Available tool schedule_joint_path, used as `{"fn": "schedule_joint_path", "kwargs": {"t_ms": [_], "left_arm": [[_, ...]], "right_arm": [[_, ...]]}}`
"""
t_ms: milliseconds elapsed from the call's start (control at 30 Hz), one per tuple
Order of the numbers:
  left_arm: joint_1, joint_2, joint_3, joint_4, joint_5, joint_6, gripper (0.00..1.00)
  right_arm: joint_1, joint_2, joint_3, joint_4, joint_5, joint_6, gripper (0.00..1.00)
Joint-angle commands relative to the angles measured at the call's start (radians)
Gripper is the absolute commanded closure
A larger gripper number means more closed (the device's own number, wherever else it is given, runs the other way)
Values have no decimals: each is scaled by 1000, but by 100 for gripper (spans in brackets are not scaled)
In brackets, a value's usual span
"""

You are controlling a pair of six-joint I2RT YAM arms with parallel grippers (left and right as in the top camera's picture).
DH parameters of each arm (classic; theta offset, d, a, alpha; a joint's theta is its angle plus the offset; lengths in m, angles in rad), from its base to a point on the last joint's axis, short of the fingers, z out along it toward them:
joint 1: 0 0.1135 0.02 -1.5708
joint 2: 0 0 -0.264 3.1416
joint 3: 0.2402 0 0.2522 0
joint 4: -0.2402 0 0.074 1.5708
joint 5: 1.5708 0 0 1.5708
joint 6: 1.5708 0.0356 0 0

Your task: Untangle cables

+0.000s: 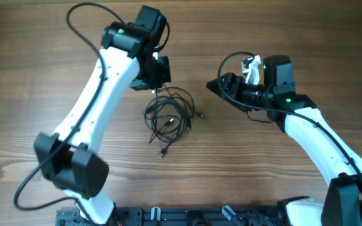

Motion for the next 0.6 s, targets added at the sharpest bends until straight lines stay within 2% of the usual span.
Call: {"fn": "schedule_joint_path", "kwargs": {"t_ms": [0, 67, 100, 233, 400, 533, 567], "left_arm": [[0, 2, 8, 8, 34, -10, 96], [3, -14, 9, 28, 34, -10, 96], [6, -20, 9, 34, 34, -10, 96], [21, -50, 9, 42, 34, -10, 96], [54, -58, 9, 42, 34, -10, 96], [95, -58, 9, 42, 36, -10, 96], [108, -58, 9, 39, 54, -10, 83]], "right_arm": [[8, 11, 3, -41, 51, -43, 23], [29, 11, 3, -50, 57, -64, 31], [40, 11, 3, -48, 59, -66, 31], [127, 11, 3, -39, 125, -56, 32], [236, 11, 3, -38, 211, -27, 27], [318, 11, 3, -39, 329, 34, 10], [332, 11, 3, -39, 357, 42, 6]]}}
